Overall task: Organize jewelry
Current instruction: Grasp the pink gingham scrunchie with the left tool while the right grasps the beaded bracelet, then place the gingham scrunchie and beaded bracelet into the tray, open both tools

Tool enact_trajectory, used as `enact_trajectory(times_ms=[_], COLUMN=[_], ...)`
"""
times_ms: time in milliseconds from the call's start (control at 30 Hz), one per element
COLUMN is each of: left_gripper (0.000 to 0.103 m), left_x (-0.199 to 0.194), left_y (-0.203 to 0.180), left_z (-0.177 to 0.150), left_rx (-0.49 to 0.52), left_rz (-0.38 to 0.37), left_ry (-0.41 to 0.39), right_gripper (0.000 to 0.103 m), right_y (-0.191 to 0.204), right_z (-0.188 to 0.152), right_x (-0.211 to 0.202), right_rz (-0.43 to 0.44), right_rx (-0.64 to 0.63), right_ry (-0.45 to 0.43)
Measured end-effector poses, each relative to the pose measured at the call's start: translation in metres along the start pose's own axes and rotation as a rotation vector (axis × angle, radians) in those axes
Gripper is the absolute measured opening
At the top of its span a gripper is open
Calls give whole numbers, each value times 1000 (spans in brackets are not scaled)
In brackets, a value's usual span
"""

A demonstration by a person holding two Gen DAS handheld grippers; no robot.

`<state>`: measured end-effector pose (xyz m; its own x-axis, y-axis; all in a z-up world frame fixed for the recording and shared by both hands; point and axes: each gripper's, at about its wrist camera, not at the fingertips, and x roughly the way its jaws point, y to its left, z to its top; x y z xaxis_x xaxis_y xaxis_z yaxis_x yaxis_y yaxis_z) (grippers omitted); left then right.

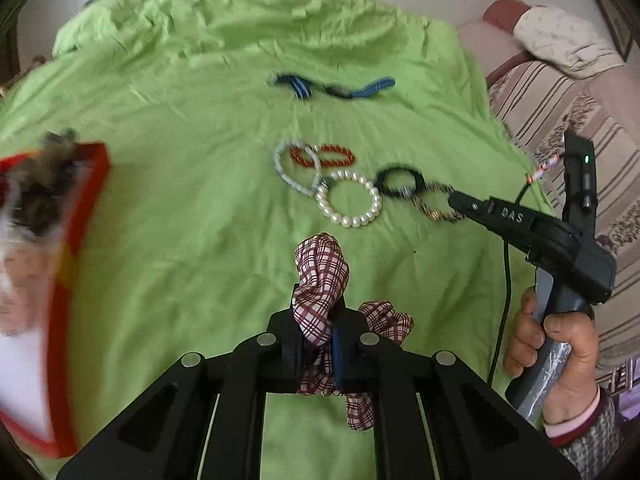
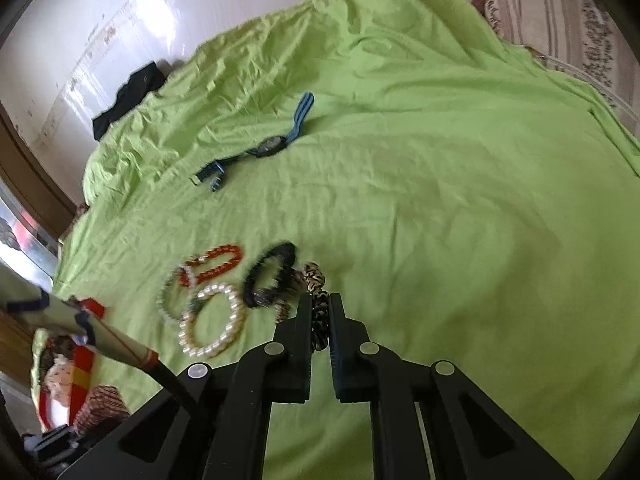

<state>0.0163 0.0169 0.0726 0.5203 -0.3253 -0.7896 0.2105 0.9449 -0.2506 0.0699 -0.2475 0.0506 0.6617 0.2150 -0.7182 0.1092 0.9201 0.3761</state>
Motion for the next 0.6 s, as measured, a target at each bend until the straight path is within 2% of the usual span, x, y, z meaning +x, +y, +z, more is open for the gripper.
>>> enact_trajectory(times_ms=[200,300,400,600], left_gripper=[10,10,10,10], left_x=[-76,-101,-118,-149], left_y=[46,82,123,190], left_z=[-6,-4,-4,-13], left_rx=[-20,-78,-163,-248], left_rz=[50,88,119,219], left_ry=[-131,-178,-208,-257], right_gripper=[8,8,8,8], right_y=[15,26,37,81], right_z=[-16,-25,-28,-28], right_x=[-52,-75,-98,-108], right_rz=[-53,-59,27,61], right_rx=[-69,-85,-64,-116], right_ry=[-89,-125,-137,-100])
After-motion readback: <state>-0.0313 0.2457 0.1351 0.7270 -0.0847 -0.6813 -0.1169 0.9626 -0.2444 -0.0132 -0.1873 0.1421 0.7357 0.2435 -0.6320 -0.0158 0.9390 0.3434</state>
